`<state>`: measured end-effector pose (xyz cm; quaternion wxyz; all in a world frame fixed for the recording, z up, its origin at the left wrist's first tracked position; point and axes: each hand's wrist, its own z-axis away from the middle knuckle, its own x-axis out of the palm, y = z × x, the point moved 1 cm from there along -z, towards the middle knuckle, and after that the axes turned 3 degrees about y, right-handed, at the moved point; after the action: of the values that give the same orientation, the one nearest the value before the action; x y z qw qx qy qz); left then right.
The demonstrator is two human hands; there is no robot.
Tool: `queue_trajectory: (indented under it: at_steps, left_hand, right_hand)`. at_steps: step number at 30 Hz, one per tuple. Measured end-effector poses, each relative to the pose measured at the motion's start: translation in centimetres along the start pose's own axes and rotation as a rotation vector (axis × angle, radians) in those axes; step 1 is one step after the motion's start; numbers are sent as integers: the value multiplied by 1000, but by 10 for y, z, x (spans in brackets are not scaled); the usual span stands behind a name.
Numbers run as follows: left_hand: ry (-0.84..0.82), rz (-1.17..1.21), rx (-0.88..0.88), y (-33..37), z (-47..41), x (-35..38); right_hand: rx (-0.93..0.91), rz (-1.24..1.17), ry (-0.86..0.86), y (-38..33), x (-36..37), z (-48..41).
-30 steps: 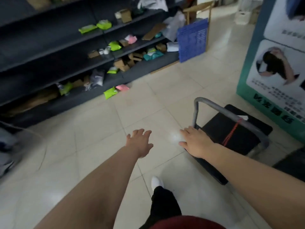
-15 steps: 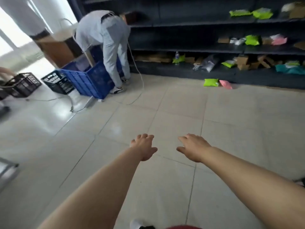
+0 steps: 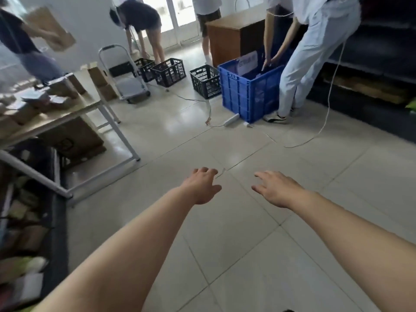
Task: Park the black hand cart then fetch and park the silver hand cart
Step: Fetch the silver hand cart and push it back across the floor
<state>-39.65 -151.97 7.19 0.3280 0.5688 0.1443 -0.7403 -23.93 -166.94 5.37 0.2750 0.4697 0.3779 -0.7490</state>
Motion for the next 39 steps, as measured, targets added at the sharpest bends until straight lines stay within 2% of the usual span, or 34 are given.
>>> queue_trajectory:
  at_steps: [6, 11, 17, 22, 26, 31, 39]
  left_hand:
    - [-6, 18, -143, -52, -80, -30]
    - [25, 48, -239, -72, -162, -58]
    - [30, 154, -394, -99, -261, -101]
    - [13, 184, -454, -139, -327, -125]
    - [23, 213, -512, -195, -379, -140]
    - [35, 213, -538, -298, -453, -170]
    - [-19, 190, -565, -452, -564, -239]
  right_hand:
    - [-102, 18, -26, -39, -31, -136]
    - [-203, 43, -15, -40, -57, -242]
    - [-282, 122, -106, -34, -95, -368]
    - [-333, 148, -156, -62, -103, -459]
    - [-388, 177, -188, -104, -98, -534]
    - [-428, 216, -173, -185, -96, -646]
    - [-416, 223, -201, -314, -114, -806]
